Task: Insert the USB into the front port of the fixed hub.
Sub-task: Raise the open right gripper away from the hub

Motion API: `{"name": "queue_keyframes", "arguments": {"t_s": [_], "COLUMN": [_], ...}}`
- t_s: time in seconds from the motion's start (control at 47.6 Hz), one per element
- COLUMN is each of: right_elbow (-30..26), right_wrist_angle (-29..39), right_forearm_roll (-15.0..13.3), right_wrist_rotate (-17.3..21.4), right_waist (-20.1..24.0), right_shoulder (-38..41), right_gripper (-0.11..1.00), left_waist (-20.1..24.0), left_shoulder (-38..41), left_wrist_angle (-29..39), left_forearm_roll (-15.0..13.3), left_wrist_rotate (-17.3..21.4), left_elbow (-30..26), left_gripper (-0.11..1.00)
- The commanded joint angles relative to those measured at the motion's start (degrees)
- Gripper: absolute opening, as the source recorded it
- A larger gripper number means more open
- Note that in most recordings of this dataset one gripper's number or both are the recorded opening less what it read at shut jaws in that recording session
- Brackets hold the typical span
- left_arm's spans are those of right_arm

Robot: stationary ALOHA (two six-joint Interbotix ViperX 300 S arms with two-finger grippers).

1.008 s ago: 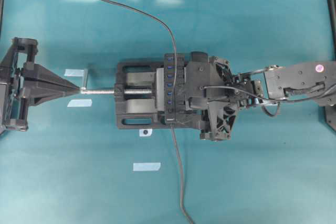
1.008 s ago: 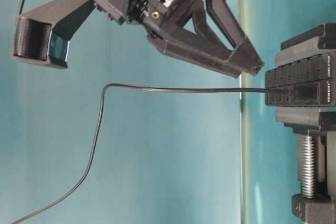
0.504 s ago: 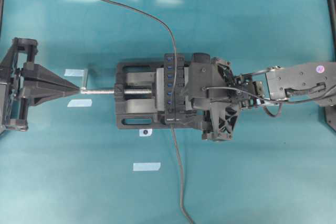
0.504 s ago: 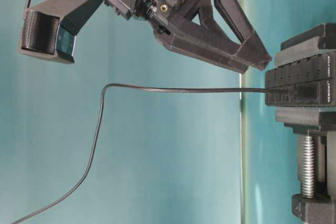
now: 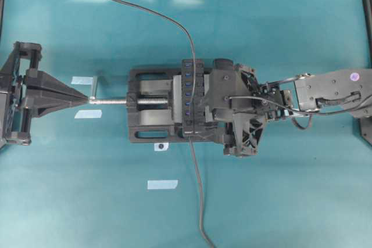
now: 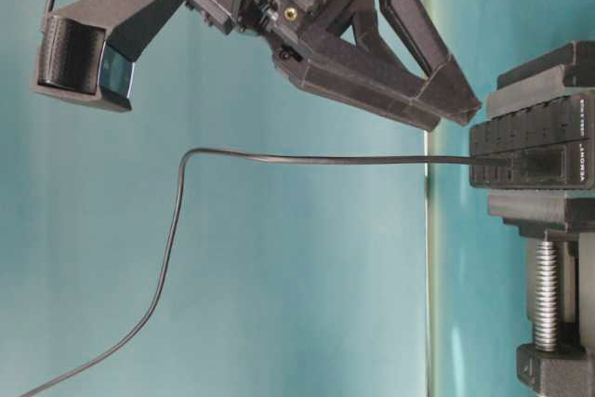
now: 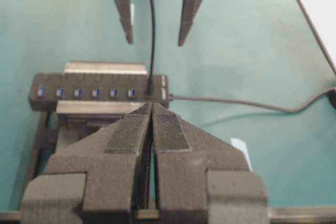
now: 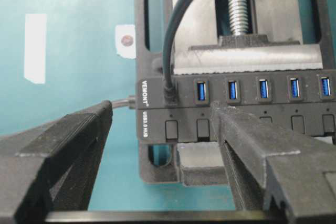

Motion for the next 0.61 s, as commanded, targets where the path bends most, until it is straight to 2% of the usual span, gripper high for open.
{"name": "queue_keyframes", "arguments": {"t_s": [0.0, 0.441, 0.588], "right_elbow": [-0.44, -0.35, -0.18], "right_wrist_angle": [-0.44, -0.09, -0.09], "right_forearm_roll": [0.09, 0.09, 0.09], "right_wrist_rotate": [0.53, 0.53, 0.53], "right_waist": [-0.09, -0.09, -0.18], "right_shoulder": [-1.67, -1.76, -1.76], "right_gripper": [0.82, 0.82, 0.82], "left_waist": [-0.09, -0.09, -0.09], "left_shoulder": [0.18, -3.6, -4.22], "left_wrist_angle": [-0.35, -0.18, 2.2], "left_forearm_roll": [0.09, 0.09, 0.09], "left_wrist_rotate": [-0.09, -0.18, -0.18], "left_elbow": [-0.35, 1.23, 1.14], "left_gripper": [0.0, 0.0, 0.0]}}
